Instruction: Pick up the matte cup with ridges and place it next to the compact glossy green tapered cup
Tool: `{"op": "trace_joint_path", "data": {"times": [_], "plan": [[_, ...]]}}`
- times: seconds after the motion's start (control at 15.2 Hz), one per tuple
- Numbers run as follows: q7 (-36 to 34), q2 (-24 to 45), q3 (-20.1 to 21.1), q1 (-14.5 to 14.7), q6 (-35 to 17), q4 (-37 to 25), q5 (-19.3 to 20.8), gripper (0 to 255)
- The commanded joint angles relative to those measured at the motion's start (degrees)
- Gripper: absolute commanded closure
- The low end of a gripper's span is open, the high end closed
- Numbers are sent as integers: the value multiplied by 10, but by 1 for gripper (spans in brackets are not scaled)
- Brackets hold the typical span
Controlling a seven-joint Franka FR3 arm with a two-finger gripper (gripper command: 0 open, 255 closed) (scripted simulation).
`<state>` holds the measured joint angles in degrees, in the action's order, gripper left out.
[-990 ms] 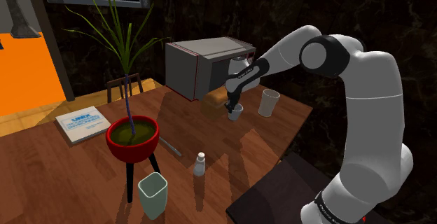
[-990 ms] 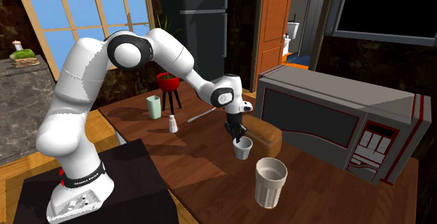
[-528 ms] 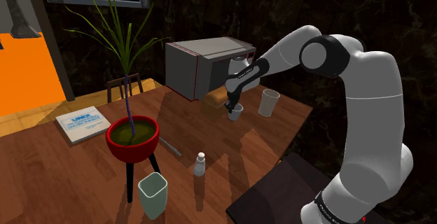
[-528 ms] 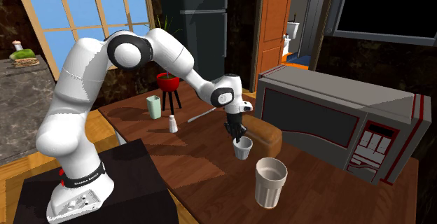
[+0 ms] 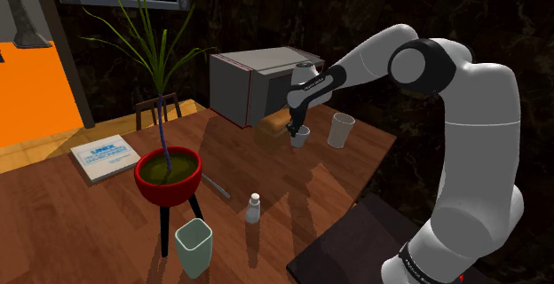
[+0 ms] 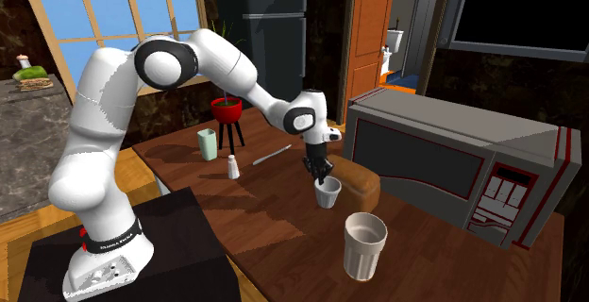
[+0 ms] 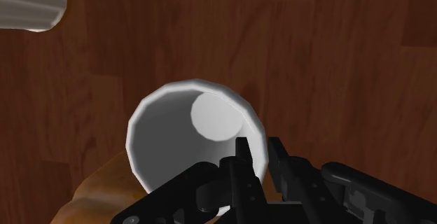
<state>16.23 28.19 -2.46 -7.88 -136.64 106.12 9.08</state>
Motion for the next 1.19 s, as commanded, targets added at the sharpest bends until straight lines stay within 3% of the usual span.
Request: {"op": "trace_joint_path", "data": {"times": [0.0,1.12], "plan": [[2,-10,0,0,11,-1,-1,255],[18,-80,4,0,116,-36,-9,255]]}}
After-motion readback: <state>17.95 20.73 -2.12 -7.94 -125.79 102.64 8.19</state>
